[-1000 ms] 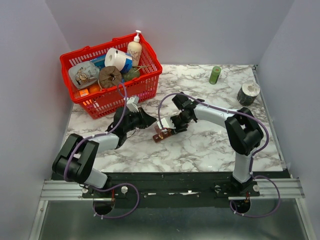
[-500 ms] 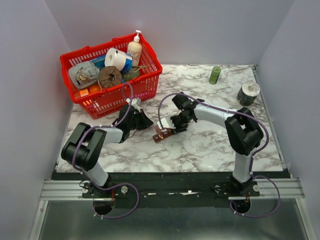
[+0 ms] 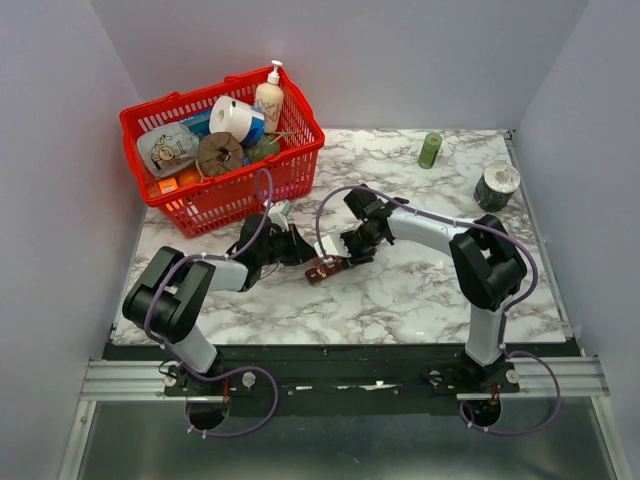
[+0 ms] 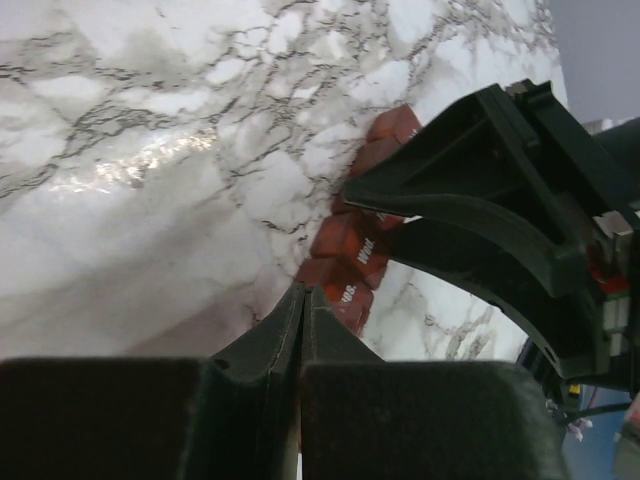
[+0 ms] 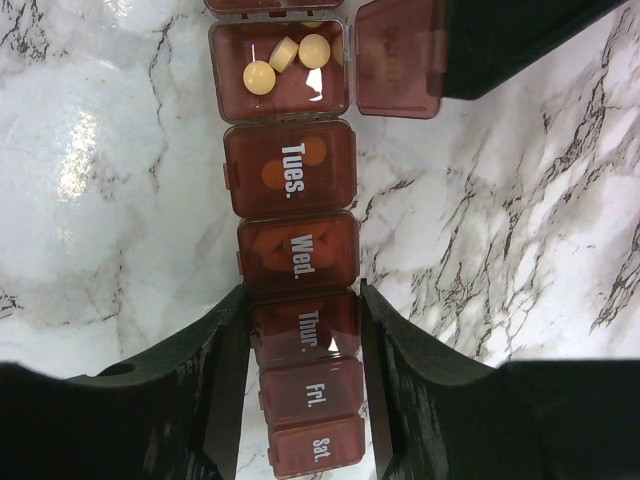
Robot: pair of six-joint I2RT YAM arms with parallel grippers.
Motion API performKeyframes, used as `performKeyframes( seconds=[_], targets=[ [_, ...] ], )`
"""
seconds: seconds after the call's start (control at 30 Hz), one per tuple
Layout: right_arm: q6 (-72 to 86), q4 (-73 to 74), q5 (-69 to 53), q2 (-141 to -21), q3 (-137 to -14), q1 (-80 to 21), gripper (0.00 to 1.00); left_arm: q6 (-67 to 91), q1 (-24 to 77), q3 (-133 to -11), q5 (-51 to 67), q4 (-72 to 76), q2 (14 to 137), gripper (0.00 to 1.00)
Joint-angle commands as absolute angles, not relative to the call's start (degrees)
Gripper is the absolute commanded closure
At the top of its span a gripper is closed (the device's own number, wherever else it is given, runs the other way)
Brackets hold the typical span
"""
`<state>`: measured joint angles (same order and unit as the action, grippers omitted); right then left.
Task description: Sort the pills into containers
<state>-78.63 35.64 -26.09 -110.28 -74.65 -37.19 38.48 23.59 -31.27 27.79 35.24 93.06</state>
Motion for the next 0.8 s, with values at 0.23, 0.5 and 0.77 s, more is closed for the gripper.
performKeyframes(
  seconds=[0.23, 0.5, 0.77],
  targets=[
    [-77.3, 35.4, -24.0, -112.9, -76.1, -38.0, 0.53, 34.3, 27.1, -30.7, 29.2, 25.4, 87.5, 0.94],
    [-76.9, 35.2, -23.4, -113.1, -76.3, -38.1, 0.53, 29.5, 31.1, -37.5, 23.6, 10.1, 92.0, 0.97],
    [-76.5, 34.8, -23.1, -112.9, -75.9, -38.1, 0.43, 29.2, 31.9, -38.6, 18.6, 8.4, 90.3, 0.98]
  ],
)
